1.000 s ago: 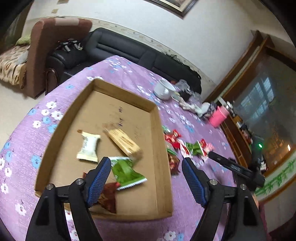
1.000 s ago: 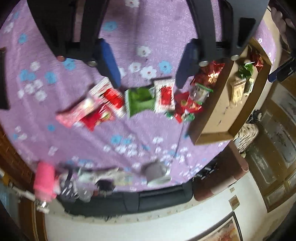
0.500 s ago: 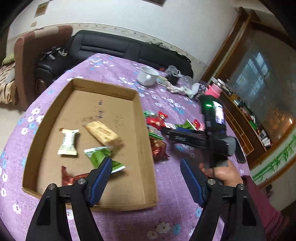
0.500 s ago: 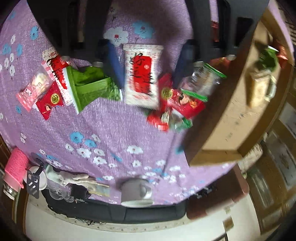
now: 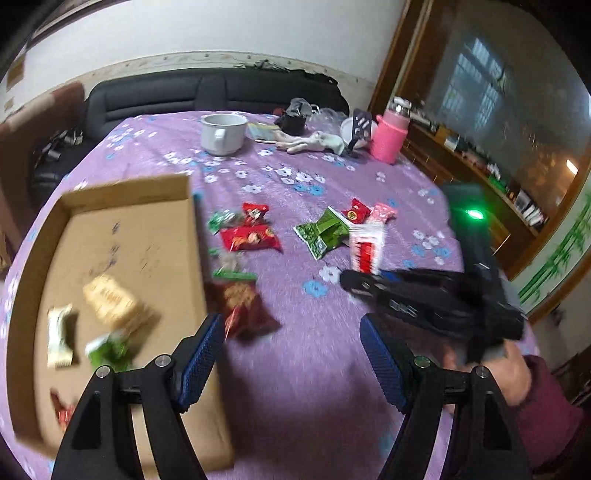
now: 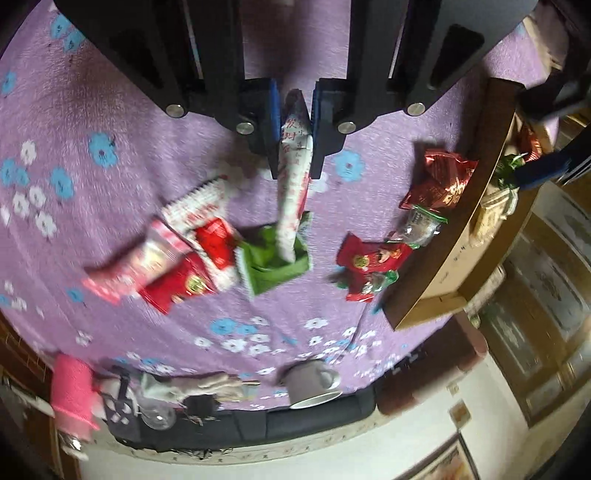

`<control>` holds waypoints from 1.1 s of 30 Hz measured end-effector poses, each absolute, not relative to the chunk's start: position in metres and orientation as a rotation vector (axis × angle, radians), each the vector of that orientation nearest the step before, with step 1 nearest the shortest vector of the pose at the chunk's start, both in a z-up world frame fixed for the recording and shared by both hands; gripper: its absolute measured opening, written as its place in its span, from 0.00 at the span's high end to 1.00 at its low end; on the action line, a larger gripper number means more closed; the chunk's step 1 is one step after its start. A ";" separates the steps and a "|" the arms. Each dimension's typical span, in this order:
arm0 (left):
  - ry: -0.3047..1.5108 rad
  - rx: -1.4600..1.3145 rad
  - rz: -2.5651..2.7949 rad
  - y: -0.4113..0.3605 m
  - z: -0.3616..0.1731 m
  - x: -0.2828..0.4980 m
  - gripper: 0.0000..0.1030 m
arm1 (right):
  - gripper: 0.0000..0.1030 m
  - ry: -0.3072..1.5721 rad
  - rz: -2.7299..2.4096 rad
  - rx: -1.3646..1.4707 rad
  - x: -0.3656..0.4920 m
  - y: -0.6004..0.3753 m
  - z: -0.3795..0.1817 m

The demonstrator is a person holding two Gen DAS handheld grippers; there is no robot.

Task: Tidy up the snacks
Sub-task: 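Grasp the white-red candy stick with the right tool while the left tool grasps the dark red bag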

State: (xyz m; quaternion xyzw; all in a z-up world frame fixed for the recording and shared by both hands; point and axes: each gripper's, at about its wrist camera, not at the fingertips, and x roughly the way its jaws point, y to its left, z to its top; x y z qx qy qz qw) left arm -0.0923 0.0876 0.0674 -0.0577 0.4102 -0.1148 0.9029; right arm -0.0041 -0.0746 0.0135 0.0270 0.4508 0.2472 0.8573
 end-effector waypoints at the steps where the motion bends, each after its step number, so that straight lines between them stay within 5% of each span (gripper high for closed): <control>1: 0.853 -0.100 -0.231 0.084 0.065 -0.085 0.23 | 0.89 0.938 0.539 0.087 -0.004 -0.079 0.012; 21: 1.021 0.113 -0.102 0.054 0.032 -0.052 0.23 | 0.88 0.948 0.579 0.181 -0.001 -0.093 0.009; 23: 1.035 0.117 -0.097 0.051 0.024 -0.046 0.48 | 0.87 0.952 0.582 0.195 0.000 -0.095 0.008; 26: 1.043 0.110 -0.114 0.046 0.014 -0.042 0.60 | 0.87 0.952 0.586 0.204 0.000 -0.095 0.008; 31: 1.014 0.039 -0.138 0.052 0.020 -0.050 0.62 | 0.68 0.957 0.638 0.281 0.002 -0.100 0.006; 33: 0.998 0.036 -0.152 0.051 0.026 -0.054 0.62 | 0.68 0.951 0.633 0.284 0.002 -0.101 0.007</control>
